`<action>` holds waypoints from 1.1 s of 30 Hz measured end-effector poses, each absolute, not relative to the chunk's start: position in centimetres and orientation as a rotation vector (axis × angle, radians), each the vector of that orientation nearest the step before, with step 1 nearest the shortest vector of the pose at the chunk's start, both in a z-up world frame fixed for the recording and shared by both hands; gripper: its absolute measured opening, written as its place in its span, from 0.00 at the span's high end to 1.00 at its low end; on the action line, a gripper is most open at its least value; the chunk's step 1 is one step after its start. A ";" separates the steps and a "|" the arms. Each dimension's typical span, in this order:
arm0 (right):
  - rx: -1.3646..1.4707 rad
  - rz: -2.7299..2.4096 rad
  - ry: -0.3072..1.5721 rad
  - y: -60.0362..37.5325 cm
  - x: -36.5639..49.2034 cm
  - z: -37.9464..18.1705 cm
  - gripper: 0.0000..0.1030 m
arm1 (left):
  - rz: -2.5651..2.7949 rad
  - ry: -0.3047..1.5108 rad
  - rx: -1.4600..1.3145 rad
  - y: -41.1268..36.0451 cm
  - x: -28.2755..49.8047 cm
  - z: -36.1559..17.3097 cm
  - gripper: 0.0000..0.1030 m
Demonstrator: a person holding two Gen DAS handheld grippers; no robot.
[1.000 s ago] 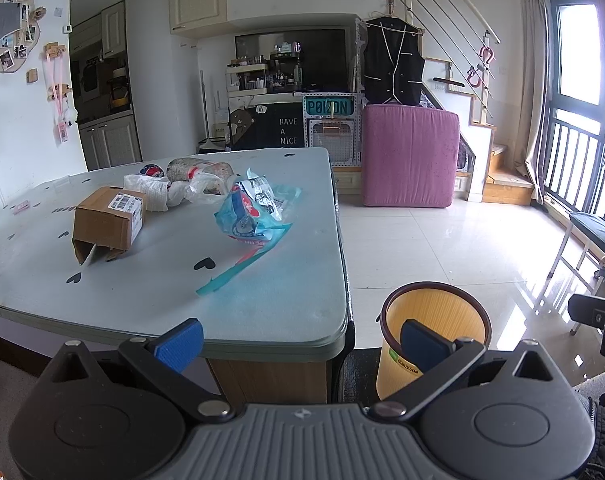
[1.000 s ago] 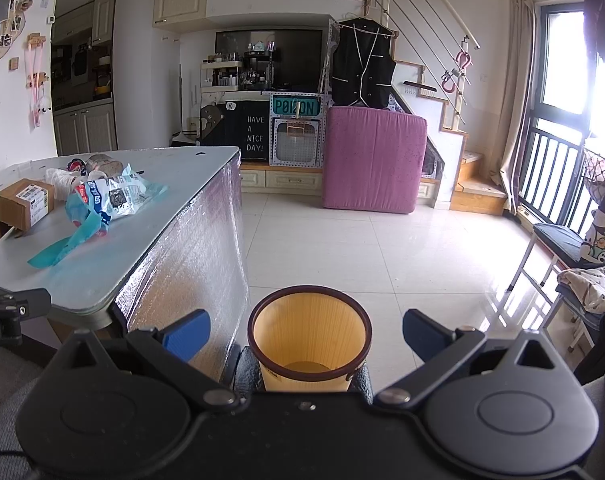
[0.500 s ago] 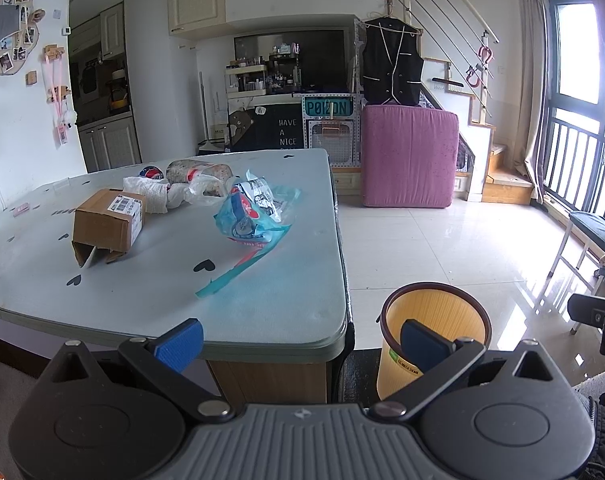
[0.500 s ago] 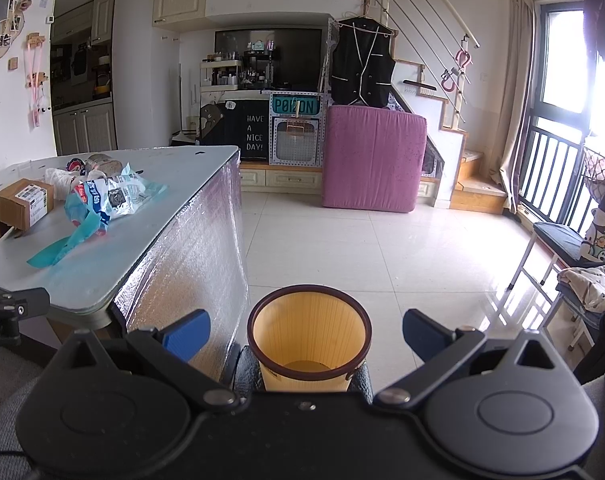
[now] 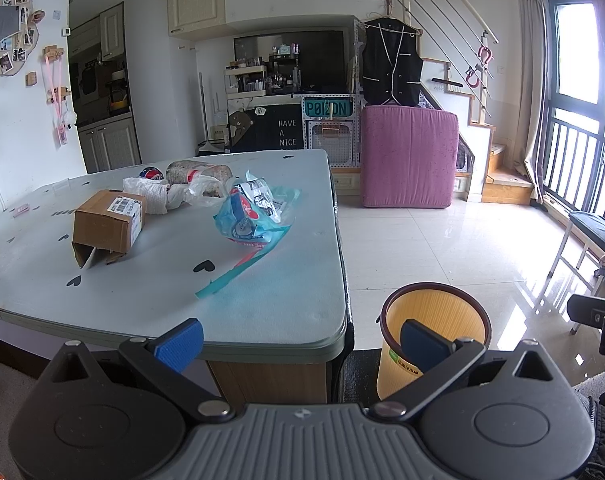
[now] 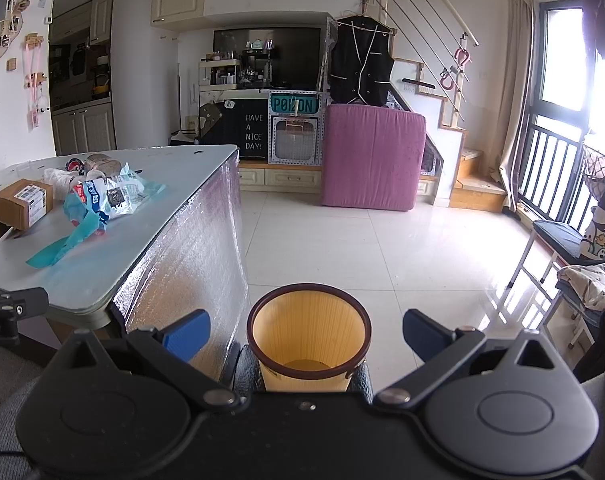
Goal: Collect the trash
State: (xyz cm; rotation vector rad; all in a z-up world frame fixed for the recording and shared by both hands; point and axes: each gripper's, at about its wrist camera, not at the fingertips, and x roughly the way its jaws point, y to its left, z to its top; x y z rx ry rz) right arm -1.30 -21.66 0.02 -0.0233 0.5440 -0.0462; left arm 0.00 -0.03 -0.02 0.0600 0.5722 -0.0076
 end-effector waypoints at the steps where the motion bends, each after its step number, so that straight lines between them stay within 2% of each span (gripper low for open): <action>1: -0.024 -0.047 0.545 -21.7 -1.3 0.0 0.00 | -0.008 0.572 0.060 0.0 0.0 0.0 0.00; 33: -0.020 -0.042 0.552 -21.9 -1.7 -0.1 0.00 | -0.007 0.573 0.061 0.0 0.0 0.0 0.00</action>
